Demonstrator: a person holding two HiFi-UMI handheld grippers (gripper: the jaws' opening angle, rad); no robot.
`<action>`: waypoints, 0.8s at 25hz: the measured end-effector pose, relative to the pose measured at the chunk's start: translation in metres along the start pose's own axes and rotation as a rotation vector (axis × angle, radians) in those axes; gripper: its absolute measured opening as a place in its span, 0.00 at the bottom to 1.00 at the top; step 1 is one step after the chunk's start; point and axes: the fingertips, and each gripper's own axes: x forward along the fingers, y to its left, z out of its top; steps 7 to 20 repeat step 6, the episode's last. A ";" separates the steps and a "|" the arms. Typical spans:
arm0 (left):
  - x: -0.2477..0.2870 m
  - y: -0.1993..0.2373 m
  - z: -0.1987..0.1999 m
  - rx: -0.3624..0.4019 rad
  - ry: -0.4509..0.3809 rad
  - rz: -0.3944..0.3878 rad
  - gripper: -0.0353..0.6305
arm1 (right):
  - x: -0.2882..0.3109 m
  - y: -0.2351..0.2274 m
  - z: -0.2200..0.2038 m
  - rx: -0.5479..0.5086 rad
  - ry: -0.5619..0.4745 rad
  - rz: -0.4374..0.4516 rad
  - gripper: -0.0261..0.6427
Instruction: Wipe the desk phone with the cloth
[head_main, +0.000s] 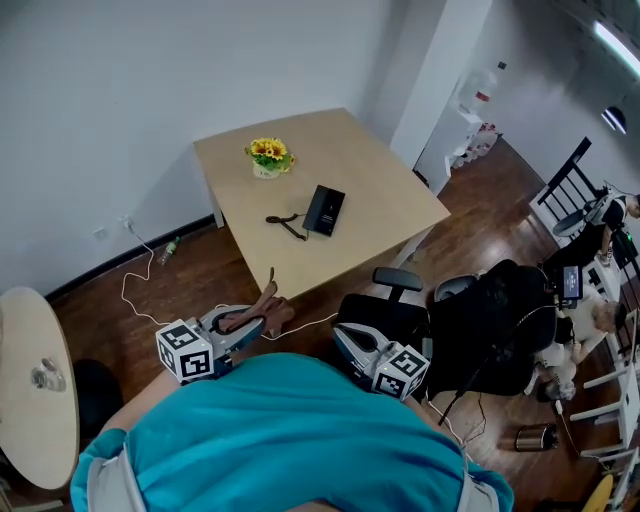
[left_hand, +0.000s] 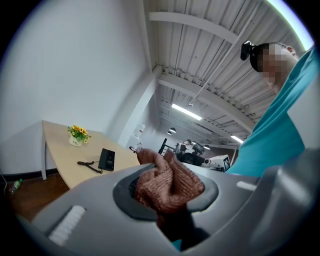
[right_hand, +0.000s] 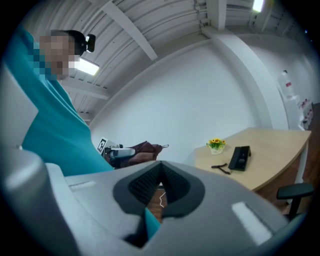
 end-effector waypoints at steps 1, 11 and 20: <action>-0.001 0.001 0.000 -0.001 0.000 0.000 0.22 | 0.000 0.000 0.000 0.002 0.000 -0.004 0.04; 0.003 0.004 -0.007 -0.005 0.007 -0.009 0.22 | 0.000 -0.005 0.000 0.019 0.004 -0.018 0.04; 0.003 0.004 -0.007 -0.005 0.007 -0.009 0.22 | 0.000 -0.005 0.000 0.019 0.004 -0.018 0.04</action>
